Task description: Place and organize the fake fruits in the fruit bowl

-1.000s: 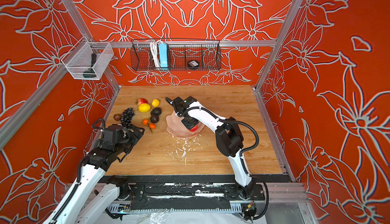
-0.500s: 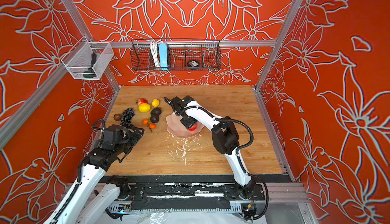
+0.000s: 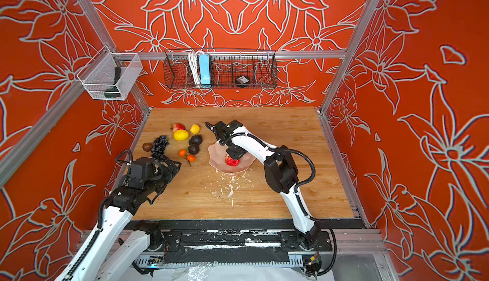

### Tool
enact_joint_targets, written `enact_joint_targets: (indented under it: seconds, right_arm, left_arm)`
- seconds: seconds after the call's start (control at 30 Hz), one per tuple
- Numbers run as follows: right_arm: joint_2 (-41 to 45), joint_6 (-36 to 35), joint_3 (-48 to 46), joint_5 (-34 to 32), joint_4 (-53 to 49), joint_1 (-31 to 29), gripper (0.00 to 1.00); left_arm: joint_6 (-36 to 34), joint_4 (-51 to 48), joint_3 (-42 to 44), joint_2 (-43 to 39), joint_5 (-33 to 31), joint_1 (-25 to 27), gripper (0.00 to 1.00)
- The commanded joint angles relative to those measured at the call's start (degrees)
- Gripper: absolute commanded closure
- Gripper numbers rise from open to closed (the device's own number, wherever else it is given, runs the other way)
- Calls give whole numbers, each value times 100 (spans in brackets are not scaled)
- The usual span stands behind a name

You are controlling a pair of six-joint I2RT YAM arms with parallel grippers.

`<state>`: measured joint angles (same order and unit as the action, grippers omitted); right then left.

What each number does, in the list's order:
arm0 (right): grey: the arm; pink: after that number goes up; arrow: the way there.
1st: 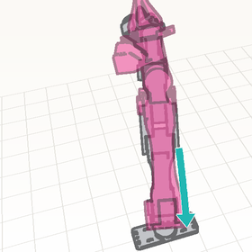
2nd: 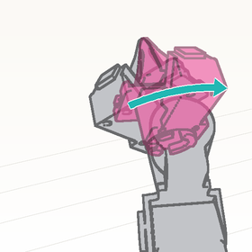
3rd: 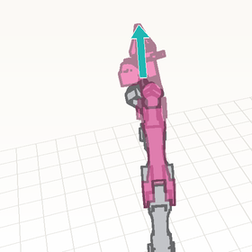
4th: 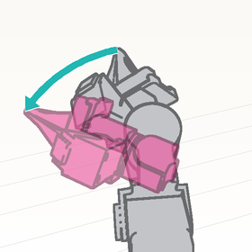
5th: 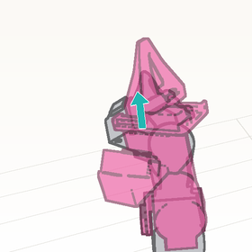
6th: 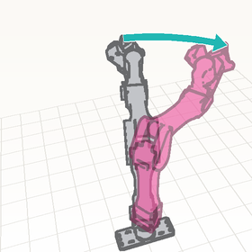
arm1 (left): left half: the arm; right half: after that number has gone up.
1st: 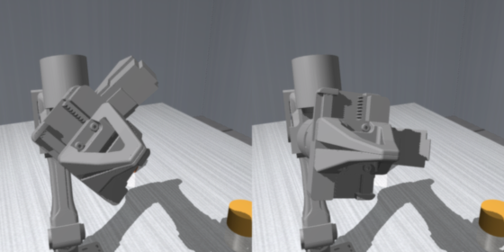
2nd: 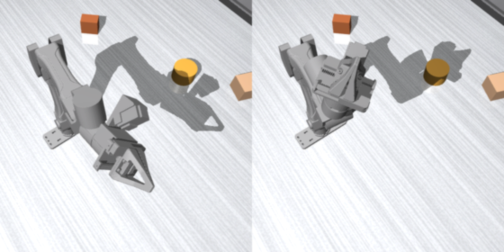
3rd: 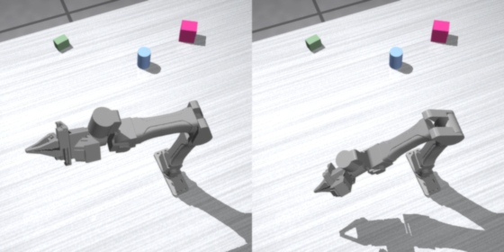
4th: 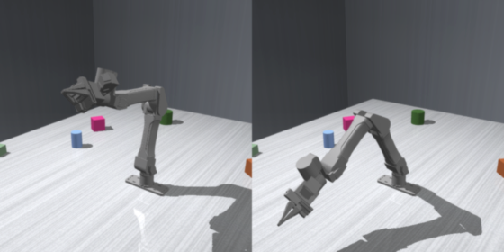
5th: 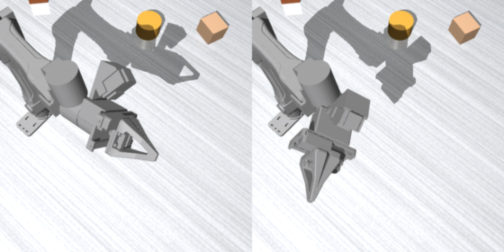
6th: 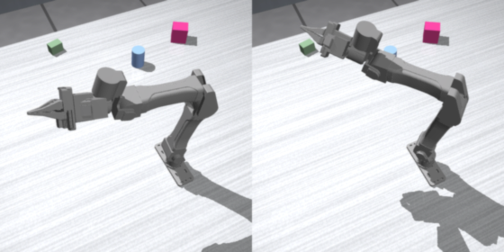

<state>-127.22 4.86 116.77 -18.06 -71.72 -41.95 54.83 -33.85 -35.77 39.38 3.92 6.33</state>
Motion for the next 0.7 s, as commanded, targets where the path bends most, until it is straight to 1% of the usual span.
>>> enact_joint_targets:
  seconds: [0.0,0.17,0.23,0.27,0.37,0.43,0.57,0.67]
  right_arm:
    - [7,-28,118,-119,-135,18,78]
    - [280,29,-76,-27,-13,15,75]
    - [477,119,-230,129,113,10,73]
    - [584,163,-323,261,216,-3,70]
    - [975,418,-766,780,743,-65,57]
    - [1165,670,-987,991,1046,-147,54]
    - [1184,1147,-1080,1008,1534,-325,52]
    - [1083,1412,-1095,919,1782,-390,45]
  left_arm:
    - [-86,-17,42,-35,-16,-35,2]
    - [-227,19,-47,99,69,-35,2]
    - [-320,1,-146,228,121,-35,2]
    - [-359,5,-171,289,161,-36,2]
    - [-454,5,-272,477,256,-39,2]
    - [-455,30,-289,559,271,-35,2]
    - [-446,89,-286,624,335,-36,2]
    - [-455,97,-282,624,361,-35,2]
